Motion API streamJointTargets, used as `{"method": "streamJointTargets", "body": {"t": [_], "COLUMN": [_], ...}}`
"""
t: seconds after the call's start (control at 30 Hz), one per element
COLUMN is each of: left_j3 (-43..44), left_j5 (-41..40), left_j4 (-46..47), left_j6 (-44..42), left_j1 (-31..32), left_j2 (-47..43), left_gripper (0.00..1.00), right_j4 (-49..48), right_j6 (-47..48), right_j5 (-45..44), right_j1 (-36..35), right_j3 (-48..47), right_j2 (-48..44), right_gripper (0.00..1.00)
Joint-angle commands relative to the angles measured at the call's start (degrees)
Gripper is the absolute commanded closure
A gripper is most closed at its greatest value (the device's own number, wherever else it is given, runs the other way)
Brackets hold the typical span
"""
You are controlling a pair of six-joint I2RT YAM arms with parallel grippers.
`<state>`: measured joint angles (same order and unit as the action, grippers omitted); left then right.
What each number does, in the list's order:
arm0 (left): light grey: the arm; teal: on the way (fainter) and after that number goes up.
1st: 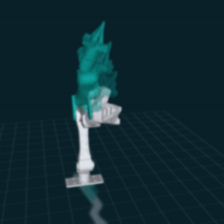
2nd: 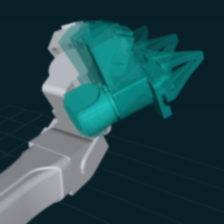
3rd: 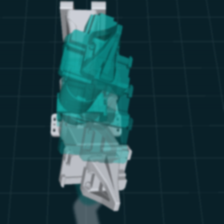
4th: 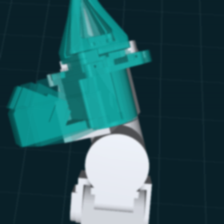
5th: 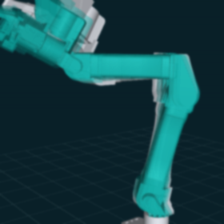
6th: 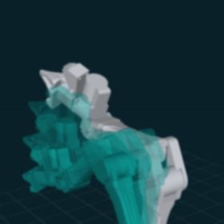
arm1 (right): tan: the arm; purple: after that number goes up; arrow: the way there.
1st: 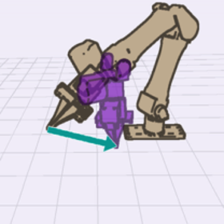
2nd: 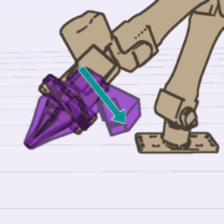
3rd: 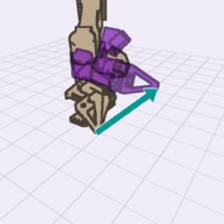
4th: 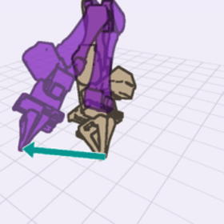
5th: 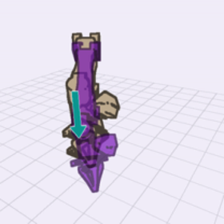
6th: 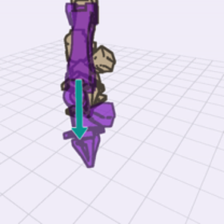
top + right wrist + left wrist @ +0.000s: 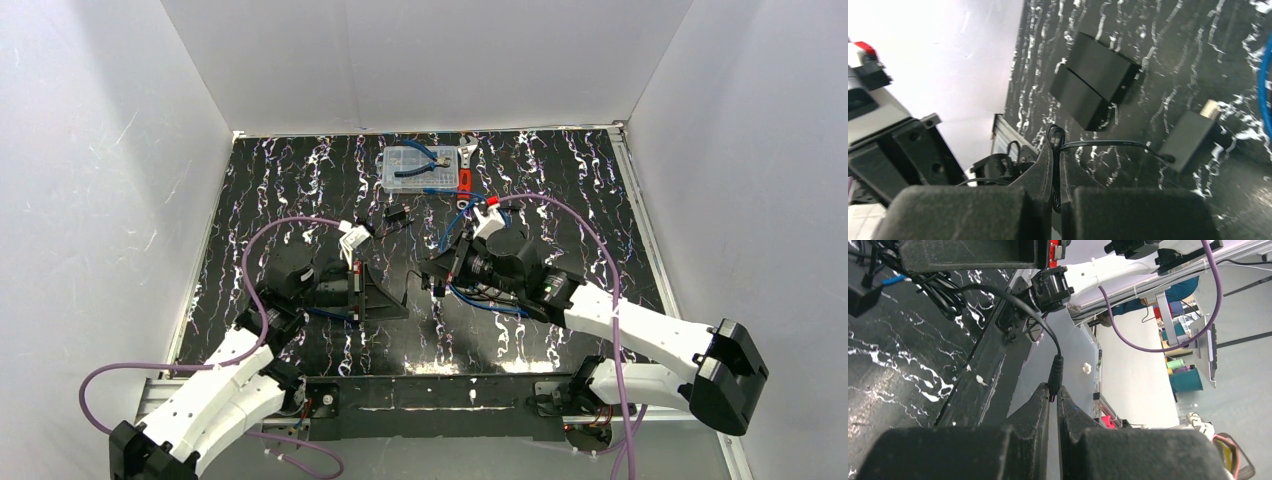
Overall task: Insert the plug into the switch port
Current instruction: Pick up the power from the center of the board.
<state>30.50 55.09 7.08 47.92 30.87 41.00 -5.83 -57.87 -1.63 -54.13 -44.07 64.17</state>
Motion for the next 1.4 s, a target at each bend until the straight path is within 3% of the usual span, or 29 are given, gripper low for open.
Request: {"method": "streamJointTargets", "body": {"t": [0.0, 0.47, 0.63, 0.77, 1.03, 1.37], "left_j3": [0.4, -3.7, -4.1, -4.2, -2.5, 0.9], "left_j5": [0.8, 5.2, 5.9, 6.4, 7.2, 10.1], "left_j4": [-4.4, -6.4, -7.4, -10.1, -14.2, -20.6], "left_j6": [-0.8, 0.2, -0.3, -1.3, -2.8, -6.7], "left_j1": [0.1, 0.1, 0.2, 0.2, 0.2, 0.2], "left_j2": [0.1, 8.0, 9.3, 10.2, 11.9, 13.5], "left_gripper": [1.00, 1.00, 1.00, 1.00, 1.00, 1.00], "right_j4": [-1.2, 2.6, 6.3, 10.8, 19.6, 21.7], "right_j6": [-0.1, 2.6, 7.1, 13.3, 27.8, 48.2], "right_j5": [-4.3, -6.0, -4.7, -4.2, -2.5, 11.6], "right_j1": [-0.3, -0.3, -0.3, -0.3, -0.3, -2.6], "right_j3": [3.8, 11.0, 9.4, 7.1, 1.8, -3.1], "right_j2": [-1.9, 0.2, -1.1, -3.8, -9.8, -12.7], "right_gripper": [0.99, 0.97, 0.66, 0.48, 0.42, 0.37]}}
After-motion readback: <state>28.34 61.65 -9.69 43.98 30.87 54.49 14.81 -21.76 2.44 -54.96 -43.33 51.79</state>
